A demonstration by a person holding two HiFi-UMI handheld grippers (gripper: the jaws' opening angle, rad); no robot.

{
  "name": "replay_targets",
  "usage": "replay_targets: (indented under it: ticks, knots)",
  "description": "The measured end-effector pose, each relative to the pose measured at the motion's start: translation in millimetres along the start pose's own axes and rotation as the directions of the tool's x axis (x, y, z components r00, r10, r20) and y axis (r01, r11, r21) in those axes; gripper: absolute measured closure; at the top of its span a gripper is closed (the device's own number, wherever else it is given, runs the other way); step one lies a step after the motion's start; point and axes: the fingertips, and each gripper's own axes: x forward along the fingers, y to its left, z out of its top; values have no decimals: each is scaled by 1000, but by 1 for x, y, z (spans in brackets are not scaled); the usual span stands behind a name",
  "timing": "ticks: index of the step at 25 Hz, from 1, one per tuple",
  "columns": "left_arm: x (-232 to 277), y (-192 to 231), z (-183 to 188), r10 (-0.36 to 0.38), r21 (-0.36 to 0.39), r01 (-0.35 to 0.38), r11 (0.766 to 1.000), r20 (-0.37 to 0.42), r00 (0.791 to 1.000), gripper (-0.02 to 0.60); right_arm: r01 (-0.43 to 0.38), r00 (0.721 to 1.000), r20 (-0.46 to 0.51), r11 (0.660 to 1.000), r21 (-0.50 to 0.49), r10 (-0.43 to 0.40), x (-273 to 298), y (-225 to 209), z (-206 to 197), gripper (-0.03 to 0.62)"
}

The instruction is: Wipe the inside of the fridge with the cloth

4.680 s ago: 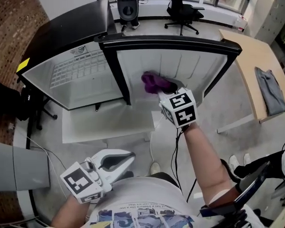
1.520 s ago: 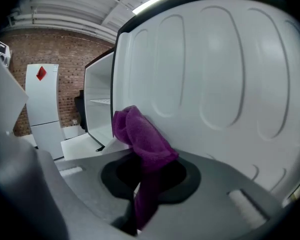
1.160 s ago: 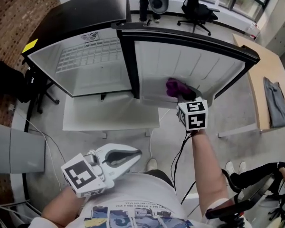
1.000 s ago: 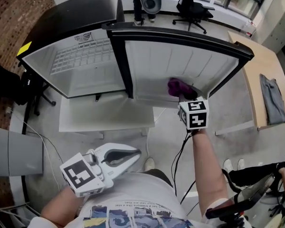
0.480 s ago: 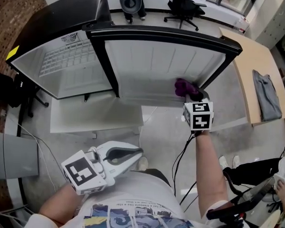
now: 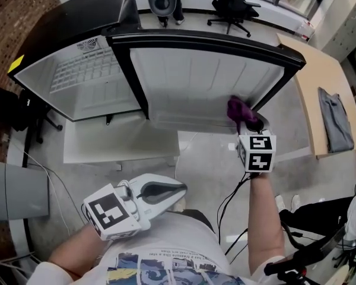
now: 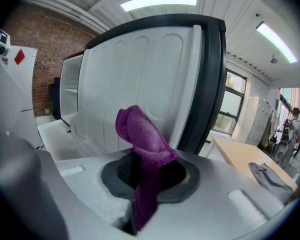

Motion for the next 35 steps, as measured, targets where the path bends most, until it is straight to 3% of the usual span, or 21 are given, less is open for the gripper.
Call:
replay_targets:
  ticks: [4,8,17,24,35]
  knots:
    - [-4,1,0,5,-1,-5,1000,2,1000,575,-103,991,84,994,-23,105,-12,29,31,542]
    - [-14,5,-3,24,-7,-24,1000,5,1000,575,-247,956,143,966,-74,256,-7,78,58,542]
    - [-57,24,-12,130,-50,-128,990,25,991,575,-428,891,86,887,-172,447,36,185,69,542]
    - [-90,42,-23,205,-102,-201,974,35,978,575,-474,874,0,853,-218,485,68,230,57,542]
    - [-100,51,-25,199,-119,-194,974,34,979,575,-414,910,-93,872,-262,404,95,223,28,542]
